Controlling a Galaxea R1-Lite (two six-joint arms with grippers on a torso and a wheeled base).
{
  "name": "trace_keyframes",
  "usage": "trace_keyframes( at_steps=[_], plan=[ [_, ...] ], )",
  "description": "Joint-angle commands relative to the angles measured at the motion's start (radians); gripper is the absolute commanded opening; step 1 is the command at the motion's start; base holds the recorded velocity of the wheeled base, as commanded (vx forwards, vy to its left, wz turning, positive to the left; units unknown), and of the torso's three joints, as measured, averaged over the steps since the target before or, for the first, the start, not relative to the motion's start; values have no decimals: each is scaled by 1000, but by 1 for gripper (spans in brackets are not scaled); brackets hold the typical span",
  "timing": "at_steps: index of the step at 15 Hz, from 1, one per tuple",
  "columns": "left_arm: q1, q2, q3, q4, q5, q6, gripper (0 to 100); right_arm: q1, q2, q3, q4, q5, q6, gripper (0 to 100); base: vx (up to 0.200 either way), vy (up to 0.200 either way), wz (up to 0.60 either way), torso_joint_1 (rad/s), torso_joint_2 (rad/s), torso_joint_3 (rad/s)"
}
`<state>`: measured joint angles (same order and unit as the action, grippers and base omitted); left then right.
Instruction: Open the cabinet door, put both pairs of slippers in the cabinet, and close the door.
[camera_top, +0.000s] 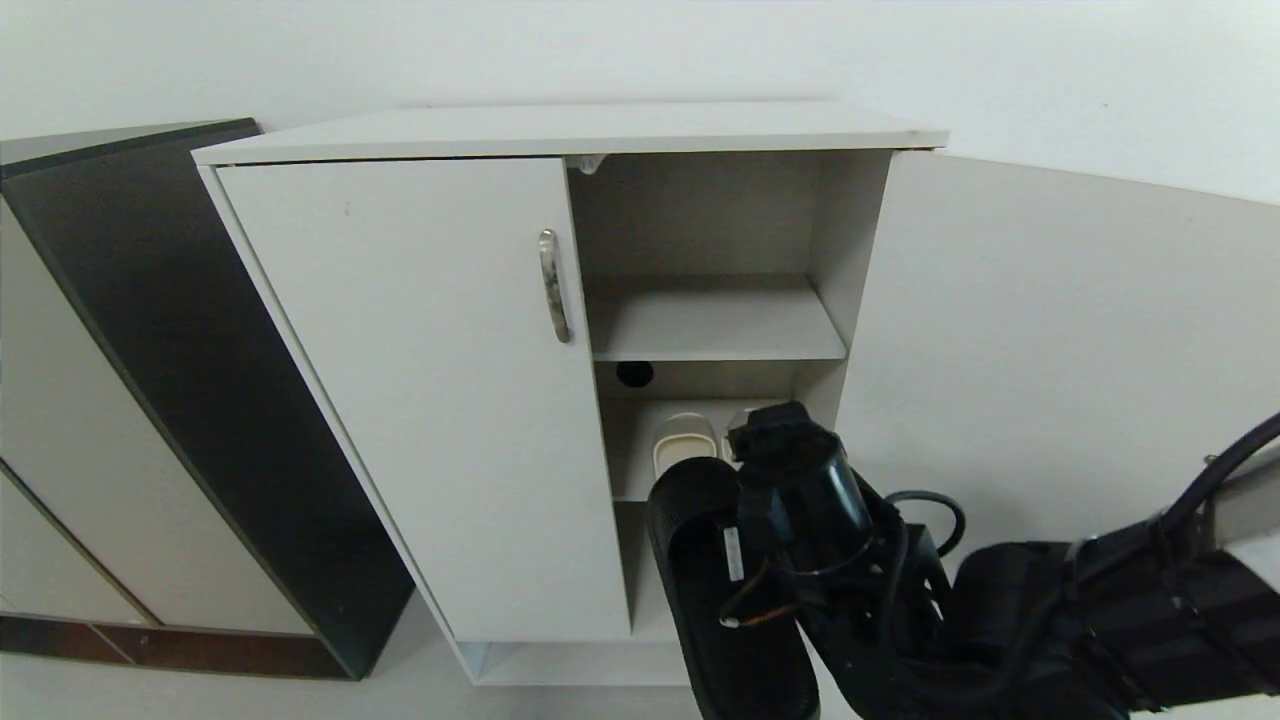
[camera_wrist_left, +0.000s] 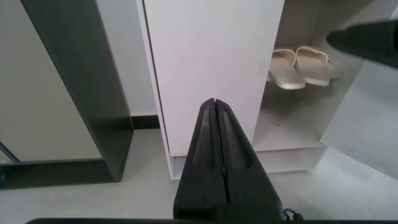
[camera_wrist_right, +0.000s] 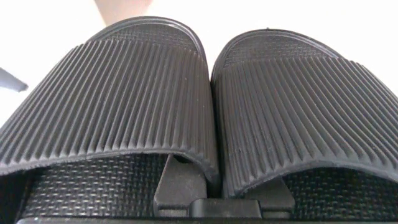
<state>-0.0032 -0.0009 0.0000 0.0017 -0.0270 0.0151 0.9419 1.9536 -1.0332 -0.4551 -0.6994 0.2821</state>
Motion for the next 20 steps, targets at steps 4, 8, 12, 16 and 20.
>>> trace_keyframes(
  at_steps=[4,8,12,16,20],
  plan=[
    [0,1,0,0,-1,0,0,23,7,-415,368,-123,65,0,0,0,0,0,0,0],
    [0,1,0,1,-1,0,0,23,22,-475,417,-161,65,0,0,0,0,0,0,0],
    [0,1,0,0,-1,0,0,18,25,-492,420,-161,60,0,50,0,0,2,1,1],
    [0,1,0,1,-1,0,0,17,42,-499,417,-161,51,0,200,0,0,-1,2,2],
    [0,1,0,0,-1,0,0,14,47,-505,417,-161,51,0,200,0,0,2,2,6]
  ],
)
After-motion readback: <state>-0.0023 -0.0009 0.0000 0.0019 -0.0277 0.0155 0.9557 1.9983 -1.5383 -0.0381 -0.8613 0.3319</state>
